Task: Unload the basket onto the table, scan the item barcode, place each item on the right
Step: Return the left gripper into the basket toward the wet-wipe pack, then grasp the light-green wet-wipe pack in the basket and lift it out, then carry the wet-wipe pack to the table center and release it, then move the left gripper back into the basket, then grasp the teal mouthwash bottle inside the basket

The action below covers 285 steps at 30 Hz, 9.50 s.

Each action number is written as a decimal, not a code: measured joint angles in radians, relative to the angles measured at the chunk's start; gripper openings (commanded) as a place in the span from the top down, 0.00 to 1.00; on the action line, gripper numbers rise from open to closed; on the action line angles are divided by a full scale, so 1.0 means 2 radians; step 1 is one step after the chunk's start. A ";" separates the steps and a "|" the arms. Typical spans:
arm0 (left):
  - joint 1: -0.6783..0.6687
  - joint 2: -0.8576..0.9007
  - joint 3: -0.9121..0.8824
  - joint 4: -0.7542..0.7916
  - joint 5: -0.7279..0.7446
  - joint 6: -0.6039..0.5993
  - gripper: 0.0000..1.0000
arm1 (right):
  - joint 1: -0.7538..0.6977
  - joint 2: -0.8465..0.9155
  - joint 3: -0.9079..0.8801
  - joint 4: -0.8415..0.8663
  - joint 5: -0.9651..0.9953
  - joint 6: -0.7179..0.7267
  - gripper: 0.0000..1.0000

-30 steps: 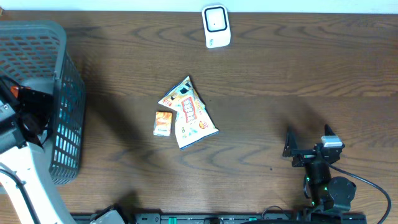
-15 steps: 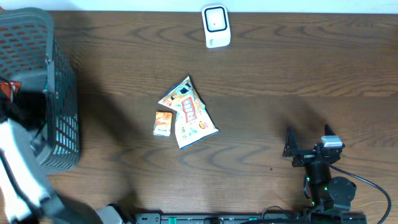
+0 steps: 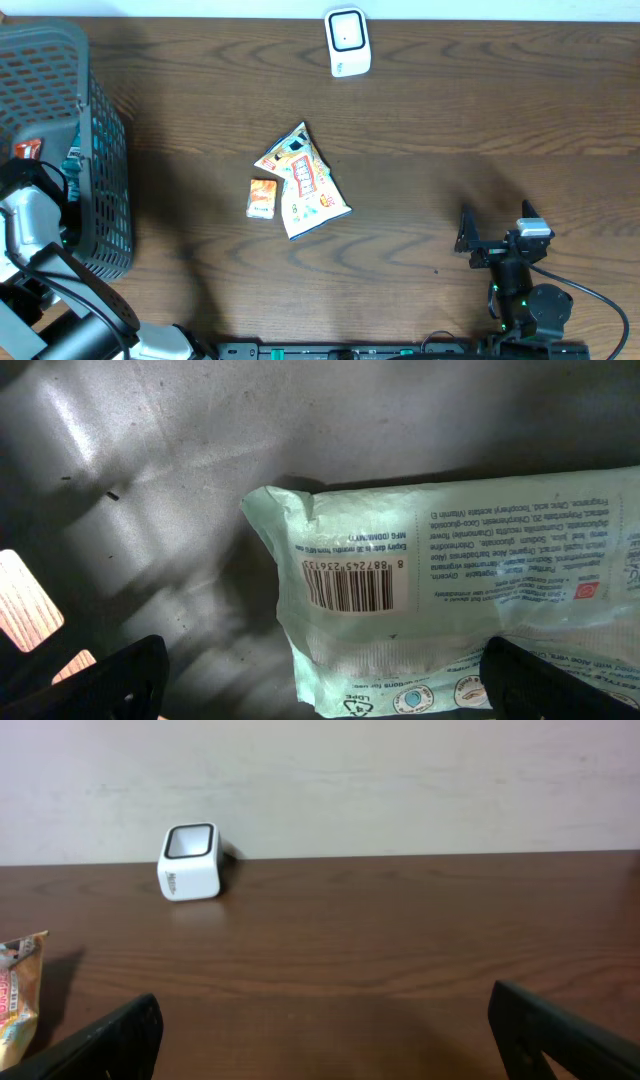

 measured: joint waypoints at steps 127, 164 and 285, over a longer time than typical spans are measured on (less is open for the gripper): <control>-0.546 0.077 0.208 0.008 0.046 0.166 0.93 | 0.000 0.000 0.000 0.000 0.001 0.000 0.01; -0.600 0.089 0.155 0.072 0.018 0.170 0.04 | 0.000 0.000 0.000 0.000 0.001 0.000 0.01; 0.005 0.122 0.196 0.094 0.115 -0.413 0.02 | 0.000 0.000 0.000 0.000 0.001 0.000 0.01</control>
